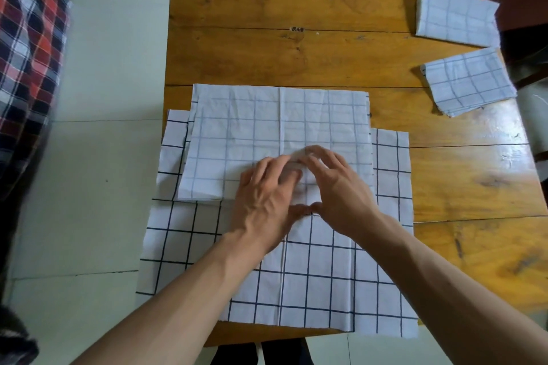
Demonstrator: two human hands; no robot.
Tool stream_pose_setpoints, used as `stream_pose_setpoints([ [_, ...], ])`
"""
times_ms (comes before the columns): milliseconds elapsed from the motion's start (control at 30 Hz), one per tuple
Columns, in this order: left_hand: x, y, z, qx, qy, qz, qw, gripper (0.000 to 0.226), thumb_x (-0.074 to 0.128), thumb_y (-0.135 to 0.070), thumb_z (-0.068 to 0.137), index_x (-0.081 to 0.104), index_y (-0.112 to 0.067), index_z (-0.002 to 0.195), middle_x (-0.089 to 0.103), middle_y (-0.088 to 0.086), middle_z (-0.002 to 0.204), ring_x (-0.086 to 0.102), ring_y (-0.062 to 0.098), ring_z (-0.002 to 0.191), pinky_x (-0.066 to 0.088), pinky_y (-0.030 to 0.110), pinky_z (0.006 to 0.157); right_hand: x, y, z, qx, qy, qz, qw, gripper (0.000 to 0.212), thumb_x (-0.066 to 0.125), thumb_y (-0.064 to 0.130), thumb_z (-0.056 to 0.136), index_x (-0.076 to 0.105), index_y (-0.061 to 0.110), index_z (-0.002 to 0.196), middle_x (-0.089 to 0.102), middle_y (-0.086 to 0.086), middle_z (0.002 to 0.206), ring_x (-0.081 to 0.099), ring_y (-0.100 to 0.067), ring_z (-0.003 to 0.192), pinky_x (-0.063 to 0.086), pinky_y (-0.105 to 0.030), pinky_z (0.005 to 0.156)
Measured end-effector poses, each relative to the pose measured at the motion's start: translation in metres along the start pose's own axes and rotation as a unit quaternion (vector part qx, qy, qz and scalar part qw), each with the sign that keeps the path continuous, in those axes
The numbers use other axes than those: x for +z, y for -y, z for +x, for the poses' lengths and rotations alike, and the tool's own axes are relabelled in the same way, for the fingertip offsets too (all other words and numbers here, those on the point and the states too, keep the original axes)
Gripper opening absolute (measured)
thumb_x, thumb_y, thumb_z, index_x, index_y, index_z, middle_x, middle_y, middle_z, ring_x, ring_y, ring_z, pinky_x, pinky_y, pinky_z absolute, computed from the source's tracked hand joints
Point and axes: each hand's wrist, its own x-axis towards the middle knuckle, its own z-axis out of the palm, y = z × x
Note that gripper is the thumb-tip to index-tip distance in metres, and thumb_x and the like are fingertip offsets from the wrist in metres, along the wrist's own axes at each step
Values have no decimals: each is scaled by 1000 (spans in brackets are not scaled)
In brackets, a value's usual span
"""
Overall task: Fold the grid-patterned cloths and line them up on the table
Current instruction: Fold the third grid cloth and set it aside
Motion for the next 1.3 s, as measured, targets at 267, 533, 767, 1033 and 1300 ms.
stream_pose_setpoints([
  [267, -20, 57, -26, -20, -6, 1, 1000, 74, 25, -80, 86, 60, -27, 124, 43, -1, 148, 43, 24, 128, 35, 44, 102, 1, 33, 18, 45, 4, -58, 997, 72, 77, 13, 75, 39, 16, 136, 34, -2, 142, 38, -25, 130, 45, -37, 93],
  [533, -35, 70, -31, -26, -43, -12, 999, 60, 60, -66, 83, 62, -21, 124, 52, 3, 140, 49, 26, 123, 40, 44, 101, 19, 53, 24, -1, -6, -18, 1000, 90, 85, 37, 71, 34, 24, 144, 19, 1, 157, 22, -22, 142, 46, -43, 102],
  [767, -71, 122, -60, -165, -105, -63, 979, 75, 73, -63, 65, 56, -26, 128, 58, -3, 123, 51, 24, 113, 42, 42, 91, 15, 58, 25, 15, 6, -24, 1000, 97, 86, 37, 70, 29, 25, 148, 17, 2, 157, 21, -22, 143, 45, -42, 104],
  [1033, -73, 126, -71, -182, -54, -152, 970, 89, 89, -21, 68, 41, -25, 143, 58, -13, 95, 56, 18, 97, 46, 38, 89, 14, 59, 24, 14, 8, -26, 1000, 98, 86, 38, 69, 28, 25, 148, 16, 2, 157, 20, -22, 144, 45, -42, 105],
  [1300, -71, 133, -69, -181, -68, -196, 961, 71, 77, -15, 82, 41, -23, 142, 69, -12, 79, 64, 15, 83, 49, 39, 86, 14, 58, 24, 10, 11, -24, 1000, 97, 86, 37, 70, 28, 26, 148, 16, 1, 158, 19, -22, 145, 46, -42, 104],
])
